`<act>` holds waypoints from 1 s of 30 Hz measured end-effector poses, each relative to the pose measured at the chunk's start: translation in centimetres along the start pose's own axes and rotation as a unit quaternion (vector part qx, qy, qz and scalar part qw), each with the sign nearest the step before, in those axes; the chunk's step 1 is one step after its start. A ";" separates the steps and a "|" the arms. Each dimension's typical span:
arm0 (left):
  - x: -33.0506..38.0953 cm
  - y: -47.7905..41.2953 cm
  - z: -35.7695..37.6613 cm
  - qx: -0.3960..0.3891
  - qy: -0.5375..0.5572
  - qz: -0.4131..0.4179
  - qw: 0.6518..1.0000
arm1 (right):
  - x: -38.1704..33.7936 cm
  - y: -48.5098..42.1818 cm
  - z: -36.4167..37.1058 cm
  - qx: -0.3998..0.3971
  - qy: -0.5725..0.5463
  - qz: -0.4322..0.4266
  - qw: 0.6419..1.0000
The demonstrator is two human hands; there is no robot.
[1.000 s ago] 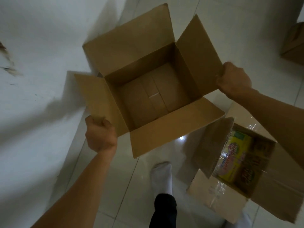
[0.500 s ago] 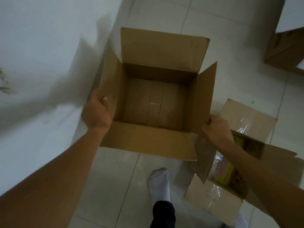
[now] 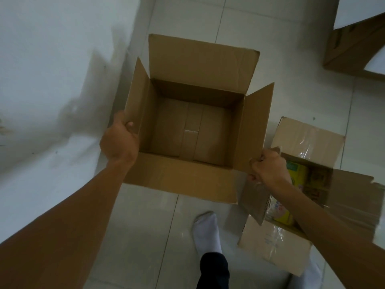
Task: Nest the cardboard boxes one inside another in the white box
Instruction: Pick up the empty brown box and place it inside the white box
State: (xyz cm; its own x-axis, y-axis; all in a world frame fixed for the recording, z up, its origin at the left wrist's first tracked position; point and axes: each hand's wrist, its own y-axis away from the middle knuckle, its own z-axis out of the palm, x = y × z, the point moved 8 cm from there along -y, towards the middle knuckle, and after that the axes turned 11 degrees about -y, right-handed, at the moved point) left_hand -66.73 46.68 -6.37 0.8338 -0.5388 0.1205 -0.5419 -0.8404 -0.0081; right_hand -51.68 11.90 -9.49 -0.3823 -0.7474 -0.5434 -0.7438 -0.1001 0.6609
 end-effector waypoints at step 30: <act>14.3 34.1 1.4 -0.030 0.085 -0.128 0.988 | 10.1 -3.6 -17.1 -0.026 0.172 -0.115 0.978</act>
State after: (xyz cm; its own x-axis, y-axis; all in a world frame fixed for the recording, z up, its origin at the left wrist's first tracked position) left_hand -73.13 10.25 -6.31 0.9173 -0.2872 0.2759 -0.3251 -0.9401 0.1024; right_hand -43.45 -6.53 -8.45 0.0048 -0.8771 -0.4802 -0.7559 -0.3176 0.5725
